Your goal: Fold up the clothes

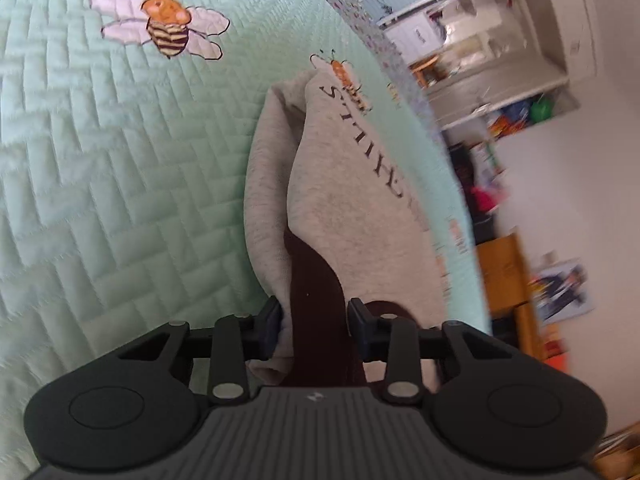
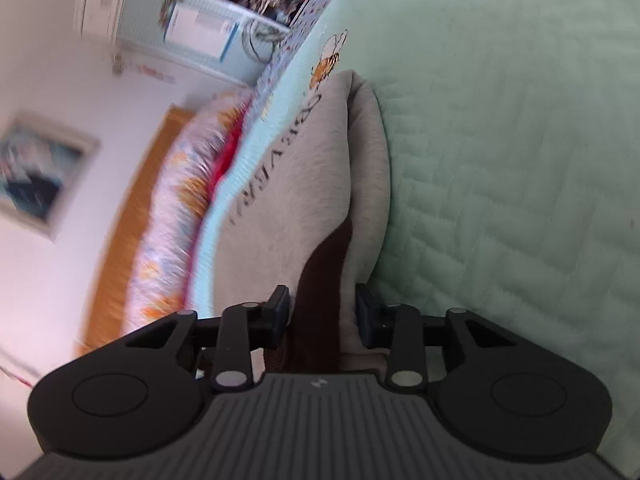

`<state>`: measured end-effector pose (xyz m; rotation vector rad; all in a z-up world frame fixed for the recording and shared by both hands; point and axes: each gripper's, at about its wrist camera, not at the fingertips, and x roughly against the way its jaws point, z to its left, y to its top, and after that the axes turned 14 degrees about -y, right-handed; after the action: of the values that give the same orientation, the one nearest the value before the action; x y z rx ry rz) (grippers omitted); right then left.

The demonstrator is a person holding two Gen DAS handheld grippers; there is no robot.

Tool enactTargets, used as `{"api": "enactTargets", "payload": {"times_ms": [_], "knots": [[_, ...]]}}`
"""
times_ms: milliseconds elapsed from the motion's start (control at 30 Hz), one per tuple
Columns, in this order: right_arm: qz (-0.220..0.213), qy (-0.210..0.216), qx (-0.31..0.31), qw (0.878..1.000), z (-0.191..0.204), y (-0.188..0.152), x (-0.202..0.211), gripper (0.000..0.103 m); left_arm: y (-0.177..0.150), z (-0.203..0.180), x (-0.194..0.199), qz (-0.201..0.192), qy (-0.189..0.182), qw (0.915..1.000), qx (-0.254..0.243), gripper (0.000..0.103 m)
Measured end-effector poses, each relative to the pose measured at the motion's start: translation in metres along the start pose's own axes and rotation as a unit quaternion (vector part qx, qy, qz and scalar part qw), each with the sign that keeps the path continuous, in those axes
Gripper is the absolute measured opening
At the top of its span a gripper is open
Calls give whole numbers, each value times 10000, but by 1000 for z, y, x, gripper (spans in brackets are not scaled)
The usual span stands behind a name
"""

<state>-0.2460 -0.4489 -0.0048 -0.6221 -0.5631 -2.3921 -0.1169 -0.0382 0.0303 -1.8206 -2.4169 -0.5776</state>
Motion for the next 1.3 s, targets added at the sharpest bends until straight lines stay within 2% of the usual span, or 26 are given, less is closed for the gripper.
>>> {"api": "enactTargets", "payload": {"times_ms": [33,100,133,200,333,433,500,633,700,767,867,933,967,1000,1033,1067,1100,1133,1233,1300], "knots": [[16,165,-179,9997,-1,1,3,36,1,1,4,-35,-194,9998,102,37],[79,382,-269,9989,-1,1,7,36,-1,7,9,-44,-295,9994,158,38],[136,337,-225,9991,-3,0,5,36,-2,13,8,-26,-53,9998,190,38],[216,-174,170,9995,-4,-5,-5,36,-7,25,-2,116,411,9991,42,39],[81,-390,630,9972,1,-9,-7,37,-12,12,-7,117,562,9975,-403,46],[36,-479,835,9953,6,-10,-2,46,-14,7,-5,79,653,9967,-474,49],[-33,-525,800,9954,4,-10,7,52,-15,1,0,-26,744,9960,-499,54],[-550,-676,503,9949,-2,-12,37,55,-24,-15,24,-383,1028,9910,-767,55],[-871,-552,556,9931,4,-17,53,55,-29,-24,37,-518,1170,9873,-945,55],[-1128,-327,719,9905,14,-23,66,55,-33,-37,42,-507,1029,9867,-1154,55],[-861,387,1003,9905,35,-36,58,55,-40,-60,34,-319,675,9845,-1588,57],[-625,606,1040,9908,37,-40,44,55,-44,-67,14,-119,489,9826,-1787,60],[-484,608,1002,9919,34,-41,36,55,-44,-60,4,25,585,9827,-1758,61],[-331,463,920,9941,27,-41,26,54,-44,-52,-6,171,700,9825,-1720,58],[-249,261,885,9954,19,-40,16,48,-45,-42,-13,220,872,9815,-1692,55],[-217,86,887,9958,9,-40,7,24,-45,-41,-14,220,901,9803,-1746,52],[-213,-55,890,9958,2,-39,2,10,-45,-41,-14,216,913,9790,-1809,52],[-225,-97,883,9958,-2,-39,2,2,-45,-41,-15,213,925,9777,-1872,52],[-188,-34,866,9961,-4,-41,11,3,-45,-42,-15,180,968,9749,-1995,52],[-194,-6,931,9955,4,-42,18,11,-46,-46,-11,130,945,9760,-1959,52]]}}
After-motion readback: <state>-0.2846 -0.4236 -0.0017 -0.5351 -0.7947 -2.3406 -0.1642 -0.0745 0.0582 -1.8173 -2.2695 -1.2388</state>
